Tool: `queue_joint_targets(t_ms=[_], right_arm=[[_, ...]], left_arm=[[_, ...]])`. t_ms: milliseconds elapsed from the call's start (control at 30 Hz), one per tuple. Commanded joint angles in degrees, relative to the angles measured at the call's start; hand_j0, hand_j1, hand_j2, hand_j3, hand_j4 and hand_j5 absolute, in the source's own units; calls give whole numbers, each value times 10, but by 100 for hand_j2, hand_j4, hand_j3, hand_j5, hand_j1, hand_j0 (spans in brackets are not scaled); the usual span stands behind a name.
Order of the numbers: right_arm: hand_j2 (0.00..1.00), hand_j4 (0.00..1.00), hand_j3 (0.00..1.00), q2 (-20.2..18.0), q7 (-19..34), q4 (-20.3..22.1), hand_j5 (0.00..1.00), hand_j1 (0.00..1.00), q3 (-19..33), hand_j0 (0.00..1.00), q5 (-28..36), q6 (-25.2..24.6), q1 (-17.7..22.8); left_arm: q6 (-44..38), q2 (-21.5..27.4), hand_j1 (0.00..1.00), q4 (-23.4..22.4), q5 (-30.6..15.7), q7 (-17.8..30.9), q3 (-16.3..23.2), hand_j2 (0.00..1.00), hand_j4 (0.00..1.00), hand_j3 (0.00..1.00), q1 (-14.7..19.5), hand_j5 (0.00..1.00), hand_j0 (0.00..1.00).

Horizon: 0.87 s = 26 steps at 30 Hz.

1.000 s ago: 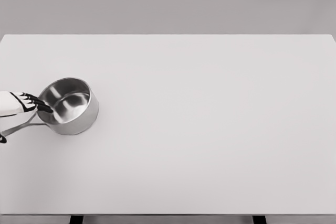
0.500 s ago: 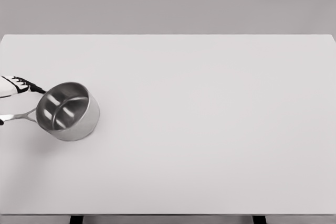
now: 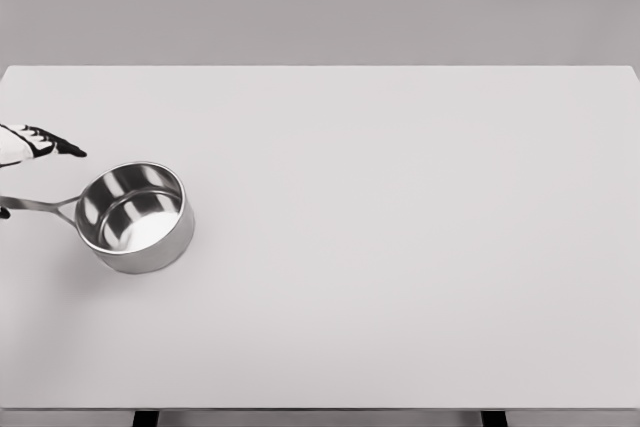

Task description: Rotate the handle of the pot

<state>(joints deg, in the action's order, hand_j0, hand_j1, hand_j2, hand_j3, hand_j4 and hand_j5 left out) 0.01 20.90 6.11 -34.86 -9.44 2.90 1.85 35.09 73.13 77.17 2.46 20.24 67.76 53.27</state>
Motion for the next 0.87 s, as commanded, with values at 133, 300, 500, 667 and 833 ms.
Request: queue_joint_targets(t_ms=[133, 300, 500, 667, 833], right_arm=[[100, 100, 100, 0, 0, 0, 100, 100, 1, 100, 0, 0, 0], [100, 100, 100, 0, 0, 0, 100, 100, 0, 100, 0, 0, 0], [100, 100, 100, 0, 0, 0, 100, 100, 1, 100, 0, 0, 0], [100, 100, 100, 0, 0, 0, 100, 100, 1, 100, 0, 0, 0], [100, 100, 100, 0, 0, 0, 100, 100, 0, 100, 0, 0, 0]], left_arm=[[-1, -19, 100, -3, 12, 0, -10, 100, 100, 100, 0, 100, 100], [-1, -21, 100, -7, 11, -3, -18, 100, 100, 100, 1, 100, 100], [-1, -20, 100, -3, 3, -6, -25, 100, 100, 100, 8, 100, 100], [-1, -48, 100, -8, -15, -3, -37, 100, 100, 100, 33, 100, 100], [-1, -141, 100, -101, -8, 2, -48, 100, 100, 100, 49, 100, 100]])
